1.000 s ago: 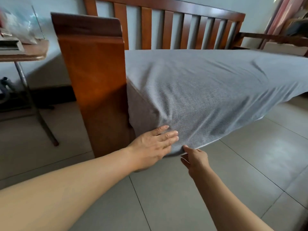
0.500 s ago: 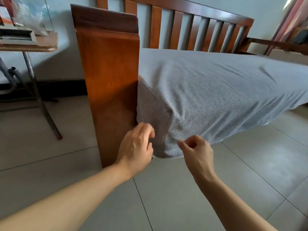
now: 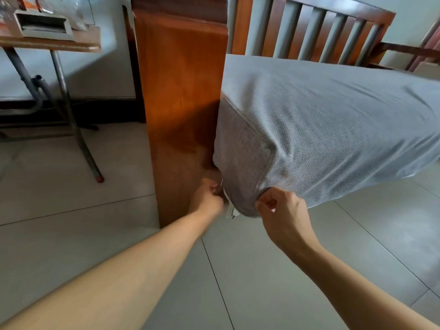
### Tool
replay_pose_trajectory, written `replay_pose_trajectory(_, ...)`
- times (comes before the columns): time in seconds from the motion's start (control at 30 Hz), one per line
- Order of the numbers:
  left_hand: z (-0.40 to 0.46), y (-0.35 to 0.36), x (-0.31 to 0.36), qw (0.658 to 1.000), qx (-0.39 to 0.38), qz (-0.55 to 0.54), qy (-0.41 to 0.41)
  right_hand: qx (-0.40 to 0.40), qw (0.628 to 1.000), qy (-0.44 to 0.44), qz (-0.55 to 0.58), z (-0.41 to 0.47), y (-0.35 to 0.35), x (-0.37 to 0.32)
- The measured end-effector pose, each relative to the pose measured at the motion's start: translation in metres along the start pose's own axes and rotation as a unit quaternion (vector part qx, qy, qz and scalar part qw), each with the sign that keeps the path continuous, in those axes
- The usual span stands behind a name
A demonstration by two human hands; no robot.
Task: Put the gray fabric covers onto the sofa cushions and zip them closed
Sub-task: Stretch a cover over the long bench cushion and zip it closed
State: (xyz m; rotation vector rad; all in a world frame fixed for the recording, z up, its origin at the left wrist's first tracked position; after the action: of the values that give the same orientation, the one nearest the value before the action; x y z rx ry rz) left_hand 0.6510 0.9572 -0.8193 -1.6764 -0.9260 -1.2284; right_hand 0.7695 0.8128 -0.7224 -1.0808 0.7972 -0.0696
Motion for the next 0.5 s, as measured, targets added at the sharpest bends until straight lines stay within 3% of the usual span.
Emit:
replay_pose_trajectory(0.27, 0.014, 0.041, -0.062, 0.993, -0.057, -0.007, -0.105, 0.041, 0.998, -0.042, -0.012, 0.002, 0.007, 0.003)
replay_pose_trajectory(0.5, 0.021, 0.057, -0.068, 0.995, -0.021, -0.052, -0.087, 0.076, 0.993, -0.087, -0.003, -0.001, 0.007, 0.003)
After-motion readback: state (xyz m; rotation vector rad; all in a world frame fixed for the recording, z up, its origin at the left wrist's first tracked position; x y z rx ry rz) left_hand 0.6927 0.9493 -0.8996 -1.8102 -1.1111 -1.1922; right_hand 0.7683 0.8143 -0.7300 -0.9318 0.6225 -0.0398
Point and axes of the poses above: each hand's wrist, its own z-axis towards the middle knuckle, its own y-axis out of the palm, x = y × z, the point moved 10 cm from there along z, towards the middle knuckle, and after that the axes turned 5 degrees about -z, right-handed, at the moved point
